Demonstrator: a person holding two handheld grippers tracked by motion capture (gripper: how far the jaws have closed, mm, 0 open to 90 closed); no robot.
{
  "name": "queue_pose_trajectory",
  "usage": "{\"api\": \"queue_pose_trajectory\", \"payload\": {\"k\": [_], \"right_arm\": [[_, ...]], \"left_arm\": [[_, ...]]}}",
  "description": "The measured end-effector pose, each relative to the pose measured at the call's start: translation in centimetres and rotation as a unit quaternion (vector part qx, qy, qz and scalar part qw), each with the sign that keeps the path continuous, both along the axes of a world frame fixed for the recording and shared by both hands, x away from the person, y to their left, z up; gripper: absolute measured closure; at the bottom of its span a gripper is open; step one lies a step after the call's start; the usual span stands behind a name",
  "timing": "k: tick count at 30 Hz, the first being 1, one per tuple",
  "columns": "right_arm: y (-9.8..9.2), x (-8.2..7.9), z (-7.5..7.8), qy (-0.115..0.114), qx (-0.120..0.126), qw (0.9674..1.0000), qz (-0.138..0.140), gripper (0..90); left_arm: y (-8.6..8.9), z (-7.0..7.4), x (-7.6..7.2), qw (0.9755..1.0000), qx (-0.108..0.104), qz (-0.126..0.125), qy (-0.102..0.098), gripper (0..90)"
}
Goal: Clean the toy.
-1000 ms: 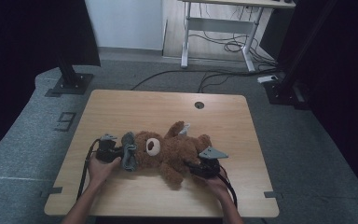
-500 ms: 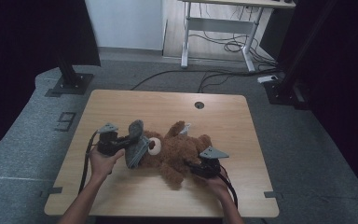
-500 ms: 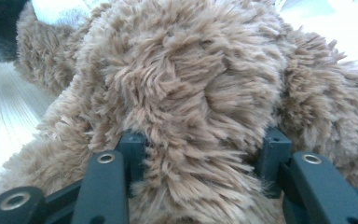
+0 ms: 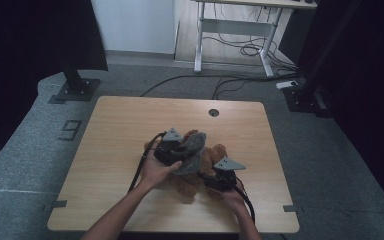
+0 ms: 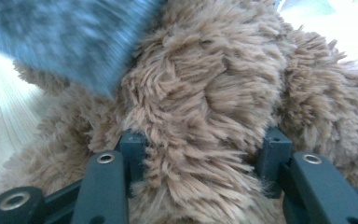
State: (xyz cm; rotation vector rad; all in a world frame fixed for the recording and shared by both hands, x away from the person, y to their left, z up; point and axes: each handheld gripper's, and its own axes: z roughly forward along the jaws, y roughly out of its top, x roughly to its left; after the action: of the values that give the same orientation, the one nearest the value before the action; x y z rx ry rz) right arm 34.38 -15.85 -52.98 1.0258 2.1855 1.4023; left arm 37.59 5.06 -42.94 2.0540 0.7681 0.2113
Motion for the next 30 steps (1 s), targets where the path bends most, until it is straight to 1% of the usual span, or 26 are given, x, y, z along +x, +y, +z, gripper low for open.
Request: {"api": "queue_pose_trajectory", "payload": {"k": [1,3,4,6,8,9,11,12,13,14,16,17,18,19,20,21,22,23,24,25,26,27,28,29,30], "right_arm": [[0.0,0.0,0.0,0.0,0.0,1.0,0.0,50.6],[0.0,0.0,0.0,-0.001,0.0,1.0,-0.002,50.5],[0.0,-0.1,0.0,0.0,-0.001,1.0,-0.002,50.5],[0.0,-0.1,-0.1,0.0,-0.001,1.0,-0.002,50.4],[0.0,-0.2,0.0,0.0,-0.002,1.0,-0.001,50.4],[0.0,-0.2,0.0,0.0,-0.002,1.0,-0.001,50.4],[0.0,-0.2,0.0,-0.001,-0.003,1.0,0.0,50.3],[0.0,-0.2,0.0,-0.001,-0.003,1.0,0.0,50.3],[0.0,-0.2,0.0,-0.001,-0.003,1.0,0.0,50.3],[0.1,-0.2,0.0,-0.001,-0.002,1.0,-0.001,50.2],[0.1,-0.2,0.0,-0.003,-0.002,1.0,0.002,50.2],[0.1,-0.2,0.0,-0.003,-0.003,1.0,0.002,50.2],[0.2,-0.2,0.0,-0.004,-0.004,1.0,0.002,50.1],[0.2,-0.2,0.0,-0.004,-0.004,1.0,0.002,50.1],[0.2,-0.2,0.0,-0.005,-0.004,1.0,0.002,50.1],[0.2,-0.2,0.0,-0.004,-0.004,1.0,0.002,50.1],[0.2,-0.2,0.0,-0.003,-0.004,1.0,0.001,50.1],[0.2,-0.2,0.0,-0.003,-0.004,1.0,0.001,50.1],[0.1,-0.2,0.0,-0.003,-0.003,1.0,0.002,50.1],[0.1,-0.2,0.0,-0.003,-0.003,1.0,0.002,50.1],[0.2,-0.2,0.0,-0.003,-0.003,1.0,0.001,50.1],[0.2,-0.2,0.0,-0.003,-0.003,1.0,0.001,50.1],[0.2,-0.2,-0.1,-0.003,-0.002,1.0,0.001,50.0],[0.2,-0.2,-0.1,-0.003,-0.002,1.0,0.001,50.0],[0.2,-0.2,-0.1,-0.003,-0.003,1.0,0.001,50.0]], "left_arm": [[0.0,0.0,0.0,1.0,0.0,0.0,0.0,76.5],[-1.0,-0.6,0.1,0.9999,0.016,0.001,-0.002,76.5],[-1.1,-0.8,0.1,0.9998,0.018,0.002,-0.001,76.5],[-0.7,-1.2,0.3,0.9997,0.019,0.015,-0.001,76.5],[0.0,-1.3,0.5,0.9993,0.026,0.028,-0.003,76.5],[0.0,-1.3,0.5,0.9993,0.026,0.028,-0.003,76.5],[1.2,-1.4,0.8,0.9987,0.034,0.039,0.001,76.4],[2.8,-1.4,1.1,0.998,0.034,0.052,0.005,76.5],[2.8,-1.4,1.1,0.998,0.034,0.052,0.005,76.4],[3.7,-1.4,1.2,0.9977,0.032,0.059,0.004,76.4],[5.5,-1.2,1.3,0.9973,0.019,0.07,0.009,76.2],[7.0,-0.9,1.3,0.9968,0.003,0.079,0.01,76.2],[7.6,-0.7,1.2,0.9964,0.001,0.084,0.007,76.2],[7.6,-0.7,1.2,0.9964,0.001,0.084,0.007,76.2],[8.2,-0.5,1.1,0.996,-0.001,0.089,0.002,76.2],[8.7,-0.3,1.0,0.9953,0.003,0.097,-0.005,76.2],[9.8,-0.2,1.0,0.994,0.003,0.109,-0.008,76.3],[9.8,-0.2,1.0,0.994,0.003,0.109,-0.008,76.3],[10.8,-0.5,1.0,0.9936,0.001,0.113,0.0,76.2],[10.8,-0.5,1.0,0.9936,0.001,0.113,0.0,76.2],[11.6,-0.9,1.0,0.9928,-0.002,0.12,0.004,76.2],[11.6,-0.9,1.0,0.9928,-0.002,0.12,0.004,76.2],[12.4,-1.4,1.0,0.992,-0.004,0.126,0.008,76.2],[12.4,-1.4,1.0,0.992,-0.004,0.126,0.008,76.2],[13.1,-1.8,1.0,0.9911,-0.007,0.133,0.012,76.2]]}}
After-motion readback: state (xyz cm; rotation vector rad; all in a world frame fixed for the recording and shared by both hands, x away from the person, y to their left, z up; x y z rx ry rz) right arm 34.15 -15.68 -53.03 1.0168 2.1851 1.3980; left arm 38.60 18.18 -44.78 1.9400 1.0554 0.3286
